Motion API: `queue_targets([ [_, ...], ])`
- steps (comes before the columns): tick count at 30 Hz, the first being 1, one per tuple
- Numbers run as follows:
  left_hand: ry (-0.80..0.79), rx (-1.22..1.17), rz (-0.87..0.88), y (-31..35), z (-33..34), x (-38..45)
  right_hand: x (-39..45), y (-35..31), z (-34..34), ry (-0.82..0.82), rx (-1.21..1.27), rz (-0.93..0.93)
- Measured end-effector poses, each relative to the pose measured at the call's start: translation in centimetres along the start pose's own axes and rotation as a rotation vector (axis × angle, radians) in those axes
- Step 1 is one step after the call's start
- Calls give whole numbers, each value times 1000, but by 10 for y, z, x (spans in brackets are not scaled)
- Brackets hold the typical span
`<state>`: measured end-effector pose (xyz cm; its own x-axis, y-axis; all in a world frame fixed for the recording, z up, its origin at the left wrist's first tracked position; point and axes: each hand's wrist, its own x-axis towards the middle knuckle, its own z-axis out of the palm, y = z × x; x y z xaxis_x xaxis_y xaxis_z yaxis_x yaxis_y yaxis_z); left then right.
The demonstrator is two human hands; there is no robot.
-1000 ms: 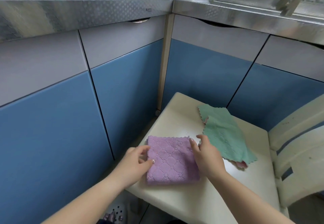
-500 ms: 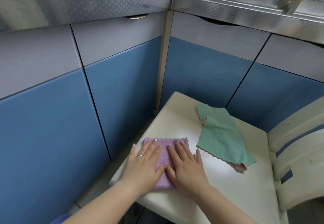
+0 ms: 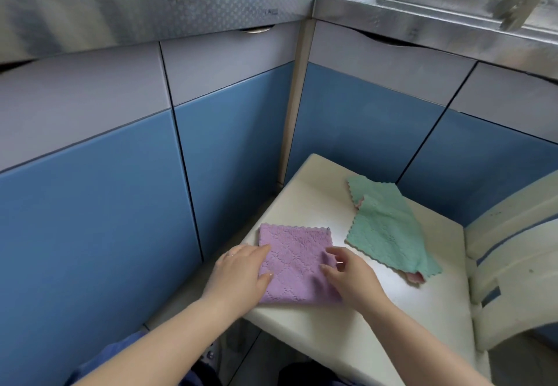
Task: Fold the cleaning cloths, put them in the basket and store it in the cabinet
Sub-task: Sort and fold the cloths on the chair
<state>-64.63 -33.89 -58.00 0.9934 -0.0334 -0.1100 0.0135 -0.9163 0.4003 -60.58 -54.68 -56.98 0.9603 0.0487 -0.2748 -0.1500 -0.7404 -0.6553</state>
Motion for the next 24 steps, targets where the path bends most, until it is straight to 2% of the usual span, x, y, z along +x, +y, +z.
queue_targets([
  [7,49,-434,-214,-5,-11,8,2,-13,12,26,457,126],
  [15,69,-1036,-388,-10,-68,-19,-20,-63,-5,-5,535,37],
  [19,137,-1164,-321,-11,-122,-44,-37,-113,-28,-43,568,-89],
  [24,361,-1168,-191,-12,-204,-90,-70,-193,-53,-70,535,-310],
])
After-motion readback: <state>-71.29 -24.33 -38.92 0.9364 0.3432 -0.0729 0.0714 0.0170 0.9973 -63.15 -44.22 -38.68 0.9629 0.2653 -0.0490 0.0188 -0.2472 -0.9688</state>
